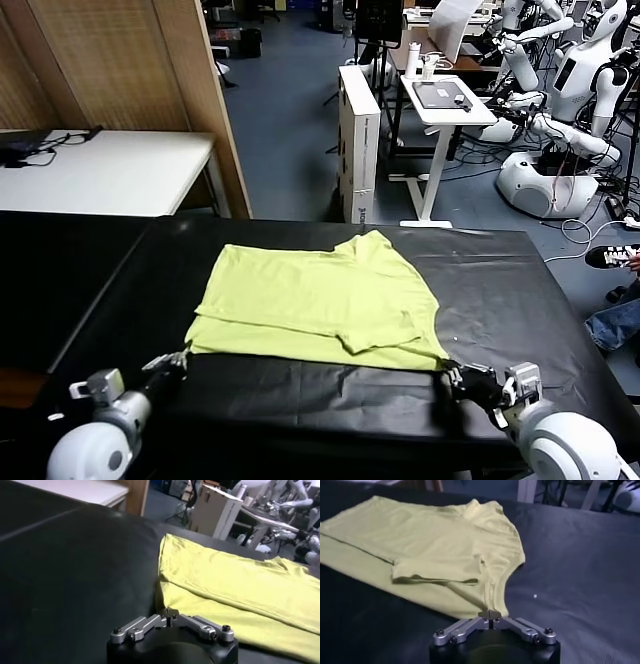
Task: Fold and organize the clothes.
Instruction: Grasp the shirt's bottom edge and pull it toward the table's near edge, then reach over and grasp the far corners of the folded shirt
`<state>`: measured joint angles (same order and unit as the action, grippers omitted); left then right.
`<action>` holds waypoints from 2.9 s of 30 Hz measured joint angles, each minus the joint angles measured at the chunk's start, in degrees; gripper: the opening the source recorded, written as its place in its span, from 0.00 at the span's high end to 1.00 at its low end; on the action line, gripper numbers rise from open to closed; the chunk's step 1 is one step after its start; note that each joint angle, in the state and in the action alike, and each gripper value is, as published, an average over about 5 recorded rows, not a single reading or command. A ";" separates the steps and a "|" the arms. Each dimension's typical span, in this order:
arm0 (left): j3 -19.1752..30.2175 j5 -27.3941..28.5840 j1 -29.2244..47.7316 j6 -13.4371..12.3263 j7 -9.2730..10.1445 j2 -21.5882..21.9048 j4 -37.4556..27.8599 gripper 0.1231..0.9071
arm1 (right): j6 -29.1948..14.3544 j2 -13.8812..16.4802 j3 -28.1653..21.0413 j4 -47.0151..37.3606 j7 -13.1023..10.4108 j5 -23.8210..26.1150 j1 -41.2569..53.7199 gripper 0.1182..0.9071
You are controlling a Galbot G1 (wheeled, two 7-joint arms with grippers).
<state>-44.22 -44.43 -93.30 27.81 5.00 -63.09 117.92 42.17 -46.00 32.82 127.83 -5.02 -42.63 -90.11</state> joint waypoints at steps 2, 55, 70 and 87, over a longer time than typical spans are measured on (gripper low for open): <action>-1.90 -0.29 -2.59 -0.11 -0.19 0.10 0.97 0.97 | 0.00 0.00 -0.43 0.15 0.16 -0.01 0.10 0.97; -1.97 -6.62 9.19 4.08 3.49 8.21 -1.84 0.00 | 0.02 1.39 -20.27 -14.71 -3.61 -10.56 38.03 0.00; 15.56 -6.87 35.88 3.75 -0.67 12.12 -23.35 0.00 | -1.65 -8.79 -36.31 -36.78 -0.41 -6.65 57.47 0.00; 22.56 -2.10 47.03 1.00 -3.83 10.50 -38.91 0.00 | -5.14 -16.07 -40.03 -48.73 1.91 -3.27 62.29 0.00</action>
<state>-21.65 -46.53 -46.27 28.82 1.17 -52.59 79.01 37.03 -62.06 -7.22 79.10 -3.10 -45.90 -27.83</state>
